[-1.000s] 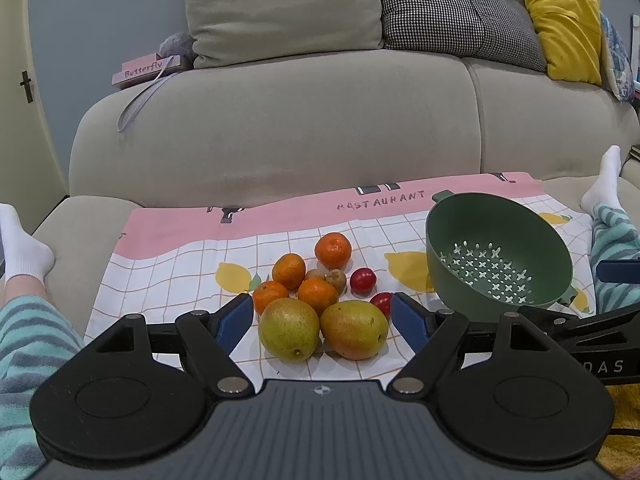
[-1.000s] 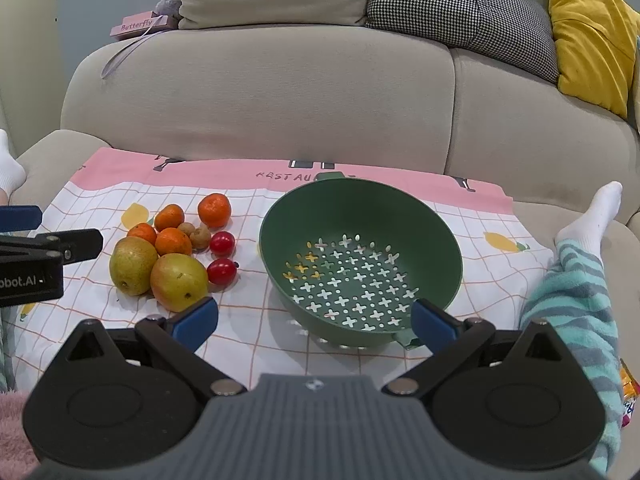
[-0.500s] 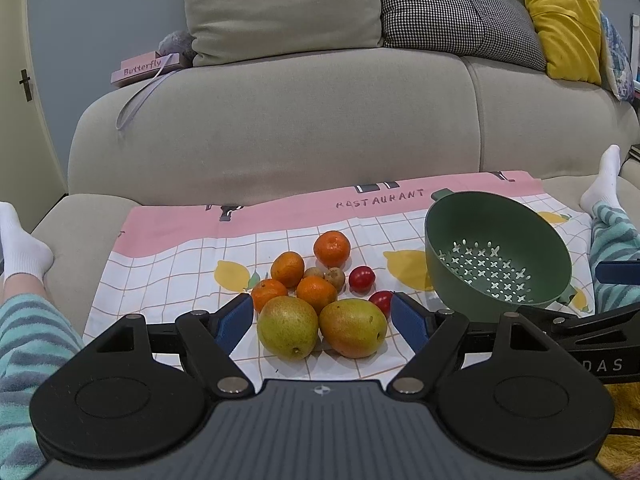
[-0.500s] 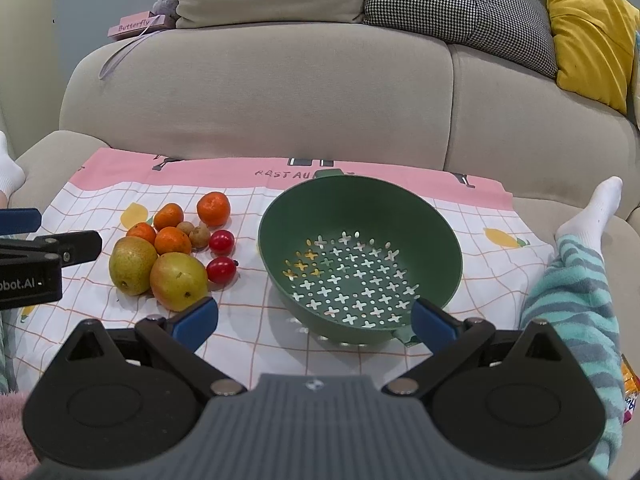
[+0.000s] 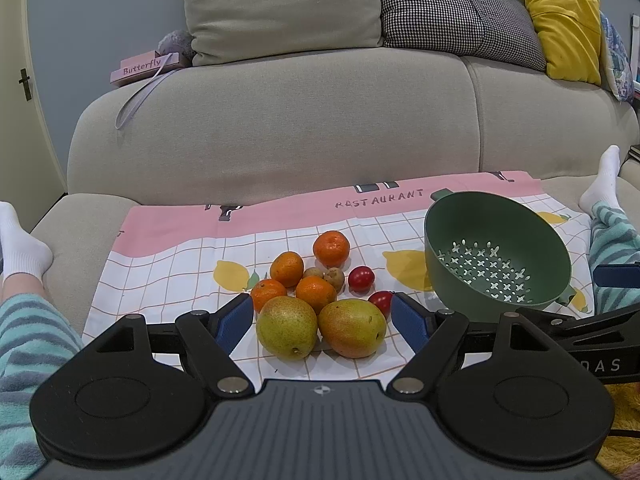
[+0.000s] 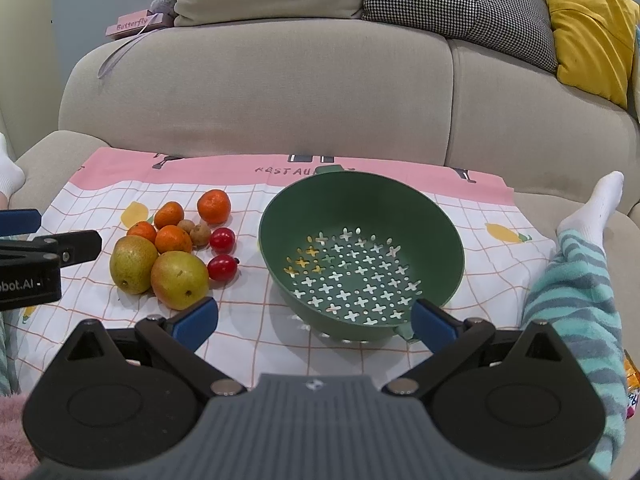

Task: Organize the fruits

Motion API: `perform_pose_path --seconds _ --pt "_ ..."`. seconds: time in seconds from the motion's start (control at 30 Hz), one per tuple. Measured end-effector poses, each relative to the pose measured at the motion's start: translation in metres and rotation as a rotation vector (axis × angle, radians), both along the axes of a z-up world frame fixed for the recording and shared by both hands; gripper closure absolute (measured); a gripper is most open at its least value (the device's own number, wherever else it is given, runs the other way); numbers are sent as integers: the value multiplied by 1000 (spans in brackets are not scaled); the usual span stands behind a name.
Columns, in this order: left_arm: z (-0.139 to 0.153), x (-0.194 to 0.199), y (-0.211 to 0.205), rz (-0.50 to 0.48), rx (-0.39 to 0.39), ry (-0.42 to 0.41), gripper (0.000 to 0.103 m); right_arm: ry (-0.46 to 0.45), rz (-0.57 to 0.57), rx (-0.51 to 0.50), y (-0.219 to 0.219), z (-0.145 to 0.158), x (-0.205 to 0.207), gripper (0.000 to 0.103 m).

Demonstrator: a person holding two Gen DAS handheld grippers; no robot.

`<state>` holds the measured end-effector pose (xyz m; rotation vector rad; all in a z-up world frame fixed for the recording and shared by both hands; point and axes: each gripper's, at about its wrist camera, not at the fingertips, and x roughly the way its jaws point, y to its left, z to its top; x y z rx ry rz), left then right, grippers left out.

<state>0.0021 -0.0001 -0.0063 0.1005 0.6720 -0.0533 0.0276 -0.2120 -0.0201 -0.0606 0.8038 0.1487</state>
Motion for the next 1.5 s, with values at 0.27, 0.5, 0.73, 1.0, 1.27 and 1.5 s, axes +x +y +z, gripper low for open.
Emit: perform_pose_path --seconds 0.27,0.5,0.73,1.0,1.27,1.5 --pt "-3 0 1 -1 -4 7 12 10 2 10 1 -1 4 4" --pt "-9 13 11 -15 -51 68 21 -62 59 36 10 1 0 4" --pt "-24 31 36 17 -110 173 46 -84 223 64 32 -2 9 28" --pt "-42 57 49 43 -127 243 47 -65 370 41 68 -28 23 40" --pt "-66 83 54 32 -155 339 55 -39 466 -29 101 -57 44 40" --pt "-71 95 50 0 -92 312 57 -67 512 -102 117 -73 53 40"
